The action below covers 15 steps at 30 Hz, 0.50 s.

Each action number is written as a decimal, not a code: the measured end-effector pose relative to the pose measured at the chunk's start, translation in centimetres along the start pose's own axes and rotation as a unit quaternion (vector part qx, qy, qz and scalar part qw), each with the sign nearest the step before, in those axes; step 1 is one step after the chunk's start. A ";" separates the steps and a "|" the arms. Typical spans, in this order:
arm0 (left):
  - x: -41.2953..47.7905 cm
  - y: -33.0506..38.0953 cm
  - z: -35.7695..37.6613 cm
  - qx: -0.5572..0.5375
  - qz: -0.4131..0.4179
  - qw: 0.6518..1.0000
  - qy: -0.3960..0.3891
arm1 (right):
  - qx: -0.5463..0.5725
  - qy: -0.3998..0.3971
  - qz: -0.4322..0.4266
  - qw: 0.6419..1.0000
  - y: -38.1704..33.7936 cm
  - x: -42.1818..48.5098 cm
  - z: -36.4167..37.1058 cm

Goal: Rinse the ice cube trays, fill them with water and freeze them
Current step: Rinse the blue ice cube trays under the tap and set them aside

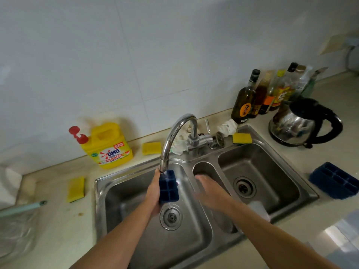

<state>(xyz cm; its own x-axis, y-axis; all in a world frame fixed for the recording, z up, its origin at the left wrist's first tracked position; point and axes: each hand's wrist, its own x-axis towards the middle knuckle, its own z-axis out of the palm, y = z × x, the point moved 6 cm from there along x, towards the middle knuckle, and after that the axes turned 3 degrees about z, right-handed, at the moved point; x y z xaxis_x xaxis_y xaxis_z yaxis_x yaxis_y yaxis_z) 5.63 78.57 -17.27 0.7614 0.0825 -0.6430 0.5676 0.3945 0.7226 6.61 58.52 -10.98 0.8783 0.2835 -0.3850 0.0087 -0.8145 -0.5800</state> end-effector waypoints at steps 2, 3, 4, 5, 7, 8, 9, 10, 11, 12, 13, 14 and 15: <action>0.2 0.3 -0.1 -0.028 -0.004 1.000 -0.006 | 0.058 -0.022 0.001 0.998 -2.4 0.8 1.3; 0.3 0.3 -0.2 -0.037 -0.008 0.999 0.001 | 0.090 -0.033 0.012 0.995 -3.2 1.1 2.0; 0.4 0.5 -0.4 -0.038 -0.012 0.999 0.009 | 0.115 -0.039 0.025 0.992 -3.9 1.4 2.6; 0.6 0.6 -0.5 -0.036 -0.015 0.999 0.014 | 0.137 -0.041 0.035 0.989 -4.4 1.8 3.0; 1.0 0.7 -0.6 -0.044 -0.018 0.999 0.019 | 0.184 -0.054 0.059 0.980 -5.2 2.3 3.6; 1.0 0.7 -0.8 -0.055 -0.020 0.998 0.026 | 0.220 -0.064 0.078 0.970 -5.3 2.5 4.0; 1.1 0.7 -0.9 -0.066 -0.021 0.997 0.034 | 0.261 -0.076 0.100 0.957 -5.4 2.6 4.3; 1.0 0.7 -0.9 -0.073 -0.019 0.996 0.038 | 0.299 -0.089 0.122 0.942 -5.3 2.6 4.6; 1.1 0.8 -0.9 -0.076 -0.016 0.996 0.040 | 0.330 -0.096 0.137 0.929 -5.3 2.7 4.9; 1.2 0.8 -0.9 -0.076 -0.012 0.996 0.041 | 0.345 -0.091 0.143 0.923 -5.1 3.0 5.1; 1.2 0.9 -0.8 -0.075 -0.004 0.996 0.039 | 0.346 -0.077 0.143 0.924 -4.8 3.4 5.0; 1.2 1.0 -0.8 -0.072 0.004 0.997 0.038 | 0.340 -0.059 0.139 0.928 -4.5 3.7 4.8; 1.1 1.1 -0.9 -0.065 0.014 0.997 0.038 | 0.342 -0.040 0.139 0.929 -4.2 4.0 4.5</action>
<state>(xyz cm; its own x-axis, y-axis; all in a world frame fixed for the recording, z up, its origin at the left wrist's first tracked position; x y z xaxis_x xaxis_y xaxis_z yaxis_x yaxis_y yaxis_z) 6.86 79.93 -17.41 0.7476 0.1622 -0.6440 0.4976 0.5054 0.7049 7.96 65.34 -13.30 0.7634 0.1694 -0.6233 -0.5416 -0.3580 -0.7606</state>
